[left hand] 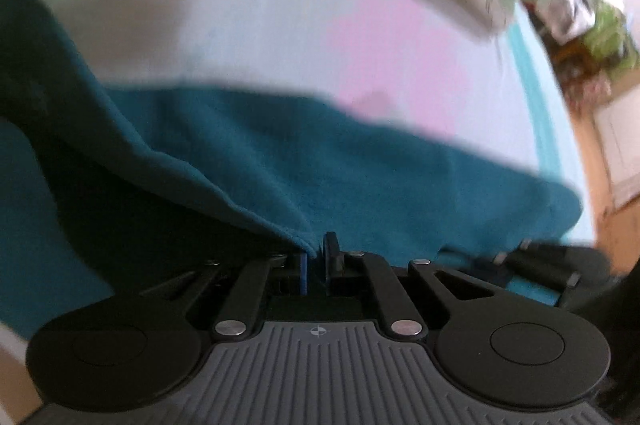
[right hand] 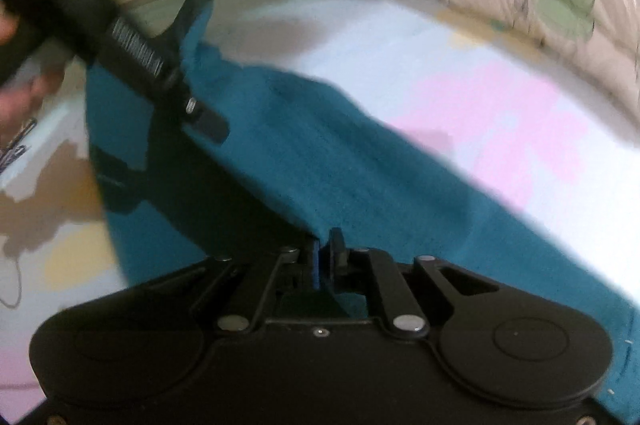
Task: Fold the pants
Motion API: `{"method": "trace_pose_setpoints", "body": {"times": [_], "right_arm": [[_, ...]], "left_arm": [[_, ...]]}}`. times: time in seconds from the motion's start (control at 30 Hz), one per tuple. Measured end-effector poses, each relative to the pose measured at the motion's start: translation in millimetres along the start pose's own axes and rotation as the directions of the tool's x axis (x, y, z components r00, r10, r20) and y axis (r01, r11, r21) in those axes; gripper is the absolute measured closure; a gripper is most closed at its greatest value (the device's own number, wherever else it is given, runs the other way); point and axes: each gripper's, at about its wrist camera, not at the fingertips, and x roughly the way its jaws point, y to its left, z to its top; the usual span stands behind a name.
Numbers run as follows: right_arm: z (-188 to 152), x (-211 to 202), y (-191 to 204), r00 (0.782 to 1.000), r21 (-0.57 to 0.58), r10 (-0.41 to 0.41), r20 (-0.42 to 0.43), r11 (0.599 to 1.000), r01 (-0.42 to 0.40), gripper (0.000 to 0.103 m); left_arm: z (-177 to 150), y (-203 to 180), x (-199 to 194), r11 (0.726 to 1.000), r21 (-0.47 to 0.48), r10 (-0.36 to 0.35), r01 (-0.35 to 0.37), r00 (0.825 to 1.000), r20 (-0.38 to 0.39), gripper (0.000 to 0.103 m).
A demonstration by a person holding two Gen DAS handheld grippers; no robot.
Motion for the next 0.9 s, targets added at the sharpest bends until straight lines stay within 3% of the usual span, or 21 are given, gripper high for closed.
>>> {"method": "trace_pose_setpoints", "body": {"times": [0.13, 0.17, 0.23, 0.3, 0.37, 0.43, 0.5, 0.57, 0.63, 0.73, 0.9], "right_arm": [[-19, -12, -1, 1.000, 0.120, 0.015, 0.008, 0.993, -0.015, 0.080], [-21, -19, -5, 1.000, 0.160, 0.004, 0.024, 0.987, -0.008, 0.071], [-29, -37, -20, 0.994, 0.245, -0.083, 0.072, 0.967, 0.063, 0.067], [-42, -57, -42, 0.973, 0.346, -0.216, 0.088, 0.922, 0.173, 0.065], [-59, -72, -70, 0.938, 0.458, -0.343, 0.057, 0.843, 0.281, 0.064], [-81, -87, -104, 0.888, 0.549, -0.459, 0.006, 0.744, 0.381, 0.064], [-101, -98, -134, 0.823, 0.585, -0.565, -0.060, 0.648, 0.488, 0.060], [-123, -109, -161, 0.770, 0.599, -0.629, -0.109, 0.577, 0.556, 0.056], [-138, -118, -181, 0.747, 0.633, -0.653, -0.126, 0.527, 0.567, 0.050], [-155, -127, -200, 0.749, 0.696, -0.656, -0.095, 0.494, 0.521, 0.041], [-158, -110, -213, 0.804, 0.724, -0.591, -0.066, 0.526, 0.446, 0.037]], "left_arm": [[-25, 7, 23, 1.000, 0.022, 0.003, -0.001, 0.997, -0.073, 0.096], [-27, 6, 24, 0.999, 0.038, 0.011, -0.008, 0.998, -0.067, 0.096], [-27, 4, 22, 0.997, 0.078, 0.029, -0.026, 0.999, -0.037, 0.096], [-23, 4, 20, 0.995, 0.095, 0.025, -0.023, 0.999, -0.020, 0.096], [-20, 7, 19, 0.996, 0.084, 0.017, -0.015, 1.000, -0.020, 0.096], [-19, 11, 18, 0.997, 0.075, 0.007, -0.006, 1.000, -0.021, 0.096], [-27, 13, 17, 0.997, 0.079, 0.001, 0.001, 1.000, -0.023, 0.096], [-29, 14, 18, 0.997, 0.080, -0.001, 0.004, 1.000, -0.029, 0.096], [-34, 16, 17, 0.997, 0.082, -0.002, 0.005, 0.999, -0.032, 0.096], [-36, 17, 19, 0.997, 0.082, 0.001, 0.002, 0.999, -0.037, 0.096], [-34, 17, 32, 0.998, 0.068, 0.011, -0.007, 0.998, -0.062, 0.096]]}}
